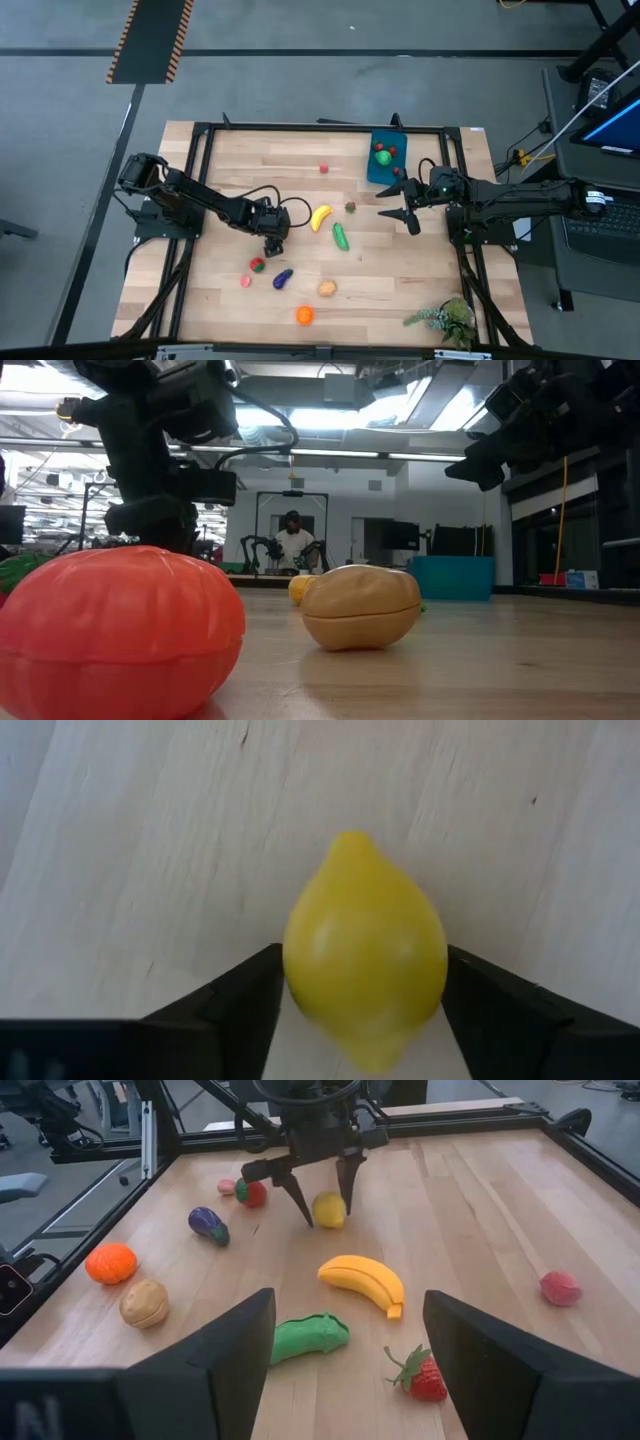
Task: Pick and placing Produce into tupperware
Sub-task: Put the yellow lemon into the blue bin
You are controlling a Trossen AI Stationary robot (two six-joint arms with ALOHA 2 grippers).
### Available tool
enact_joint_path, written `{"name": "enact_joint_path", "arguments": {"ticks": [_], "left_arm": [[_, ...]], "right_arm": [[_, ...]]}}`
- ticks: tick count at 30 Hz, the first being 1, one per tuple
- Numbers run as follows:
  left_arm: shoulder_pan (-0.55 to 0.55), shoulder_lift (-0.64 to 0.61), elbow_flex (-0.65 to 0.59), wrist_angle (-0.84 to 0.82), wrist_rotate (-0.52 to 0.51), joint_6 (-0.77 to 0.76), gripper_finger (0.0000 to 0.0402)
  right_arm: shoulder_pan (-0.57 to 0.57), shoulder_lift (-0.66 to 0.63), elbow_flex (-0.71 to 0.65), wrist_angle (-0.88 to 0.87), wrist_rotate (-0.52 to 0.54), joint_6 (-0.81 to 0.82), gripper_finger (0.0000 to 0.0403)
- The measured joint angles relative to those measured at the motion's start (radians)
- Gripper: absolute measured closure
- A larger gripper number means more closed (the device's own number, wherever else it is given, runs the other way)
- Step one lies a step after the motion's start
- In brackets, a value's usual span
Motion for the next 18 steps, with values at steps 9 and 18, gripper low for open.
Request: {"name": "enact_joint_path", "arguments": {"ticks": [9, 18], "left_arm": [[0.002, 0.001, -0.002, 0.026, 0.003, 0.001, 0.0212], [0.002, 0.001, -0.002, 0.043, 0.002, 0.005, 0.0212]], "right_arm": [[0.000, 0.000, 0.000, -0.001, 0.000, 0.000, 0.0146], [0.000, 0.000, 0.000, -0.030, 0.000, 0.000, 0.0146]]}}
